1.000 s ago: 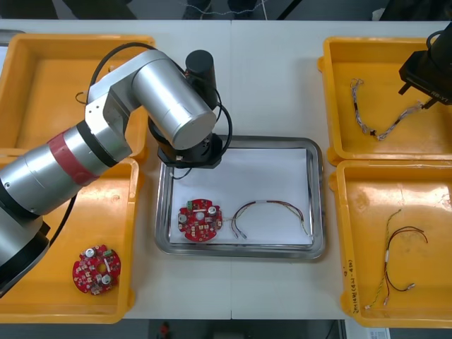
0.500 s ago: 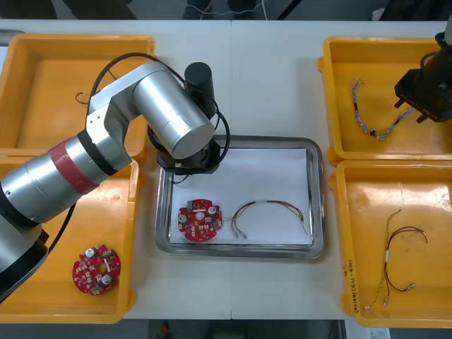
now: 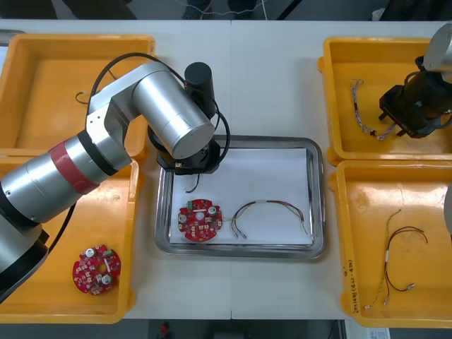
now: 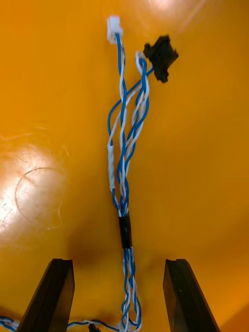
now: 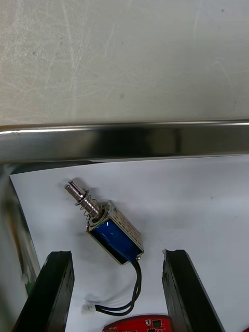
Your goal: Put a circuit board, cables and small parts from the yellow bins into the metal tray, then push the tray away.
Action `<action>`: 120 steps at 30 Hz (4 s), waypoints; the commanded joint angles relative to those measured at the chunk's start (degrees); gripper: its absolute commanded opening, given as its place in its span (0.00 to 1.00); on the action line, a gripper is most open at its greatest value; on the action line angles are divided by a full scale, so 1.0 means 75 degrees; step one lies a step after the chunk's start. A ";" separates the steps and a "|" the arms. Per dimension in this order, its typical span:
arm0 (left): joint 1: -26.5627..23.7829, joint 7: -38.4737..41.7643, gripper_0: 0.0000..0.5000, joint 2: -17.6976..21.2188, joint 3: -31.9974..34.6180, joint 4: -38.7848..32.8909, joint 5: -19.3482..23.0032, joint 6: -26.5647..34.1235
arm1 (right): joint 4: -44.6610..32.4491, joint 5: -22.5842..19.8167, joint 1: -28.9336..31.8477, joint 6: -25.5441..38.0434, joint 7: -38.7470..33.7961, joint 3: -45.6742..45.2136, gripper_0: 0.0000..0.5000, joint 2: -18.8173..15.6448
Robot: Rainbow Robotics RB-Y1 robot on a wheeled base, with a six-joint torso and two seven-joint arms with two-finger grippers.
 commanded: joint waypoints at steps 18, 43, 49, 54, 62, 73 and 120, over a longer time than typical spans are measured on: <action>-0.0001 0.0877 1.00 0.0315 0.1674 -0.1612 -0.0048 0.1532 | -0.0133 -0.0344 0.0614 -0.0489 -0.0377 -0.0091 0.00 0.0068; -0.0189 -0.2288 1.00 0.2049 0.3924 -0.1050 0.1042 0.1860 | -0.2664 -0.0743 0.0591 0.1925 0.0197 -0.0267 0.00 -0.0424; -0.0388 -0.3436 1.00 0.2366 0.3995 -0.0323 0.1182 0.1415 | -0.3695 -0.0790 0.0591 0.3109 0.1229 -0.0290 0.00 -0.0494; -0.0482 -0.4467 1.00 0.2436 0.4030 0.0310 0.1217 0.0993 | -0.4515 -0.0919 0.0591 0.3877 0.2330 -0.0290 0.00 -0.0541; -0.0681 -0.5920 1.00 0.2448 0.4088 0.1306 0.1323 0.0137 | -0.5535 -0.1130 0.0602 0.3877 0.4111 -0.0220 0.00 -0.0541; -0.0997 -0.7772 1.00 0.2436 0.4088 0.2712 0.1311 -0.0929 | -0.6531 -0.1997 0.0602 0.3877 0.5787 -0.0009 0.00 -0.0553; -0.1208 -0.9647 1.00 0.1581 0.2846 0.5009 0.1534 -0.3566 | -0.9086 -0.3005 0.1763 0.2980 0.9572 0.5850 0.00 -0.0272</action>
